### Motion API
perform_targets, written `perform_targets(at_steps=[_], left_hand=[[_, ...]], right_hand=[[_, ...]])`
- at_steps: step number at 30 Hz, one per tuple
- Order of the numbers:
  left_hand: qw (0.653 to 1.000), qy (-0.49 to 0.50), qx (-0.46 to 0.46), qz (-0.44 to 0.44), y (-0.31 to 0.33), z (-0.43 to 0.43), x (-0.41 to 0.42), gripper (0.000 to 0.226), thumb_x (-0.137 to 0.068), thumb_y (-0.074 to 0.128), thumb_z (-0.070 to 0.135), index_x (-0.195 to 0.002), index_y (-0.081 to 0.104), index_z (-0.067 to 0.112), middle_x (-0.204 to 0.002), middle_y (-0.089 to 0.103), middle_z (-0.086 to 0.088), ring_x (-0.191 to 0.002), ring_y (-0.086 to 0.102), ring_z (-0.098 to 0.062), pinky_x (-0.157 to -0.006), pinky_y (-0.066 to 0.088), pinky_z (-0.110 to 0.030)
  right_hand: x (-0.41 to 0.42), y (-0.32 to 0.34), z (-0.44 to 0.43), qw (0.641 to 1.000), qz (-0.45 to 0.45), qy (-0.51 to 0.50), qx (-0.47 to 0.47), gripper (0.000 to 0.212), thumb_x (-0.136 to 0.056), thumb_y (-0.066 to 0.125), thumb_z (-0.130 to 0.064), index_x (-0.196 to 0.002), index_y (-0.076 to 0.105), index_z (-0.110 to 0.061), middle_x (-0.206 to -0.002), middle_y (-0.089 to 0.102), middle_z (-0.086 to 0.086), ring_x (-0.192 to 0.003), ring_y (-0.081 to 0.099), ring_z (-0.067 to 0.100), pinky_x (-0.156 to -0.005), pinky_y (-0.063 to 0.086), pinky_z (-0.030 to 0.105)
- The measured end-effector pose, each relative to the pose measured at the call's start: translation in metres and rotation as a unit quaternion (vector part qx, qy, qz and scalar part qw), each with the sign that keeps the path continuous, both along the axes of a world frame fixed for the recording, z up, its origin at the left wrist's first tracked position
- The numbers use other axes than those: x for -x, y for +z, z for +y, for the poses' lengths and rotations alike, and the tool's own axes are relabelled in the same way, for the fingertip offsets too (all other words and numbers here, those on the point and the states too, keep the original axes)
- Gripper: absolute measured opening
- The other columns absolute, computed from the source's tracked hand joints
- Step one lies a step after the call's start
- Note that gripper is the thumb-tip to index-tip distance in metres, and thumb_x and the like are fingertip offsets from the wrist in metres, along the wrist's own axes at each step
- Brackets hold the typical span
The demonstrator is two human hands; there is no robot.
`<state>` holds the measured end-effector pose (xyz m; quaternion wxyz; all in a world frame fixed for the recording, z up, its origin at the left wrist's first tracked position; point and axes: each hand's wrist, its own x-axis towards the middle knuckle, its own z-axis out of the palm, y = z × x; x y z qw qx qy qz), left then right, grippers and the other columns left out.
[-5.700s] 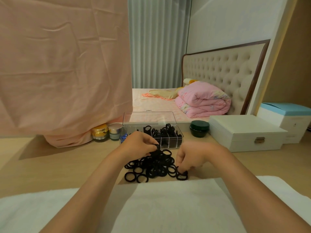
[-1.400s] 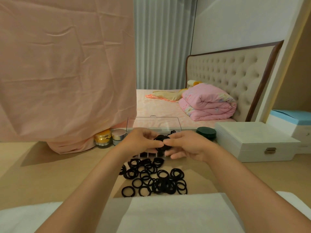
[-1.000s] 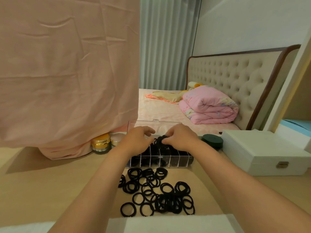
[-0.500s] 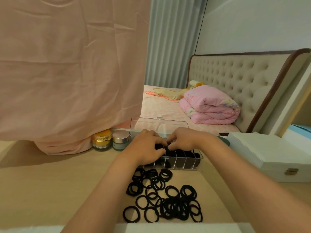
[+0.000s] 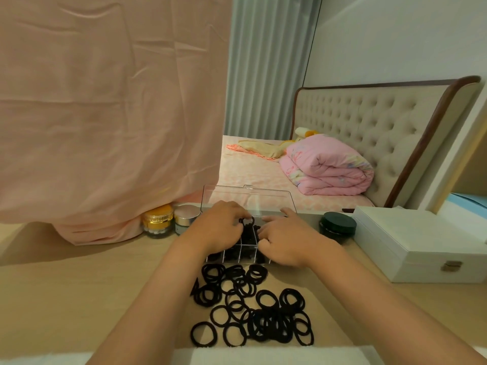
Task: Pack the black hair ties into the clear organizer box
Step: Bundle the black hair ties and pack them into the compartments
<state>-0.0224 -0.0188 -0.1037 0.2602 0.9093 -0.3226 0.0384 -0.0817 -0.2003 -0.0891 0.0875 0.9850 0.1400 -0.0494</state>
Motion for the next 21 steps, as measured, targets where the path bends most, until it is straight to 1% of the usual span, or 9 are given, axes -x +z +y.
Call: perform_targets(at_steps=[2, 4, 6, 10, 13, 16, 18, 19, 21], left_hand=[[0.998, -0.017, -0.055, -0.01, -0.002, -0.003, 0.002, 0.045, -0.098, 0.046, 0.021, -0.142, 0.055, 0.031, -0.149, 0.049, 0.008, -0.136, 0.037, -0.015, -0.115, 0.033, -0.039], [0.992, -0.009, -0.115, -0.055, 0.0, -0.005, 0.004, 0.045, -0.098, 0.044, 0.026, -0.141, 0.056, 0.032, -0.148, 0.051, 0.008, -0.136, 0.036, -0.016, -0.119, 0.022, -0.039], [0.983, 0.004, -0.158, -0.097, 0.002, -0.007, 0.007, 0.043, -0.098, 0.041, 0.028, -0.135, 0.061, 0.035, -0.144, 0.054, 0.009, -0.135, 0.036, -0.016, -0.123, 0.007, -0.042], [0.973, 0.018, -0.199, -0.114, 0.002, -0.015, 0.007, 0.041, -0.097, 0.038, 0.03, -0.12, 0.072, 0.03, -0.132, 0.06, 0.009, -0.13, 0.037, -0.019, -0.123, -0.009, -0.047], [0.974, 0.018, -0.201, -0.108, 0.001, -0.018, 0.005, 0.041, -0.096, 0.038, 0.03, -0.114, 0.074, 0.026, -0.126, 0.062, 0.009, -0.127, 0.035, -0.019, -0.122, -0.008, -0.047], [0.985, 0.02, -0.16, -0.063, 0.0, -0.014, -0.002, 0.043, -0.093, 0.039, 0.031, -0.119, 0.073, 0.031, -0.128, 0.063, 0.006, -0.128, 0.037, -0.018, -0.124, 0.004, -0.045], [0.993, 0.029, -0.112, -0.029, 0.004, -0.01, -0.005, 0.045, -0.09, 0.039, 0.032, -0.118, 0.074, 0.032, -0.127, 0.066, 0.001, -0.125, 0.047, -0.022, -0.114, 0.034, -0.042], [0.996, 0.034, -0.084, -0.021, 0.007, -0.008, -0.005, 0.042, -0.091, 0.041, 0.029, -0.118, 0.074, 0.03, -0.125, 0.067, 0.0, -0.12, 0.054, -0.023, -0.104, 0.045, -0.039], [0.998, 0.046, -0.03, -0.028, 0.012, -0.007, -0.002, 0.037, -0.095, 0.046, 0.021, -0.121, 0.071, 0.025, -0.127, 0.068, 0.001, -0.116, 0.06, -0.019, -0.096, 0.051, -0.034]], right_hand=[[-0.001, 0.006, 0.001, 1.0, 0.008, -0.008, -0.006, 0.053, -0.093, 0.026, -0.037, -0.098, 0.075, -0.018, -0.125, 0.069, 0.002, -0.14, 0.042, 0.015, -0.124, 0.008, 0.046], [-0.003, 0.014, -0.002, 0.998, 0.004, -0.015, -0.06, 0.043, -0.093, 0.035, -0.031, -0.09, 0.074, -0.015, -0.106, 0.071, 0.0, -0.12, 0.057, 0.02, -0.119, 0.026, 0.044], [-0.003, 0.025, -0.009, 0.986, -0.023, -0.04, -0.161, 0.038, -0.093, 0.043, -0.023, -0.106, 0.078, -0.018, -0.114, 0.073, -0.001, -0.112, 0.062, 0.02, -0.108, 0.042, 0.037], [0.002, 0.04, -0.019, 0.955, -0.061, -0.075, -0.282, 0.042, -0.094, 0.047, -0.014, -0.125, 0.073, -0.024, -0.137, 0.065, -0.007, -0.126, 0.057, 0.01, -0.103, 0.04, 0.022], [-0.003, 0.03, -0.018, 0.972, -0.046, -0.05, -0.225, 0.045, -0.091, 0.04, -0.027, -0.117, 0.076, -0.02, -0.129, 0.07, 0.0, -0.12, 0.062, 0.018, -0.107, 0.042, 0.03], [-0.01, 0.011, -0.012, 0.997, -0.008, -0.025, -0.074, 0.059, -0.09, 0.025, -0.036, -0.113, 0.074, -0.011, -0.126, 0.07, 0.007, -0.134, 0.05, 0.019, -0.119, 0.015, 0.032], [-0.013, 0.002, -0.008, 1.0, -0.012, -0.01, -0.025, 0.053, -0.096, 0.025, -0.033, -0.106, 0.075, -0.015, -0.131, 0.068, 0.002, -0.144, 0.036, 0.01, -0.124, 0.0, 0.042], [-0.014, 0.0, -0.007, 1.0, -0.01, -0.008, -0.024, 0.051, -0.097, 0.026, -0.032, -0.099, 0.075, -0.016, -0.13, 0.068, 0.001, -0.145, 0.034, 0.009, -0.125, -0.002, 0.044], [-0.015, 0.002, -0.005, 0.999, 0.001, -0.023, -0.039, 0.05, -0.093, 0.028, -0.033, -0.092, 0.074, -0.015, -0.124, 0.07, 0.002, -0.141, 0.04, 0.011, -0.125, 0.003, 0.047]])
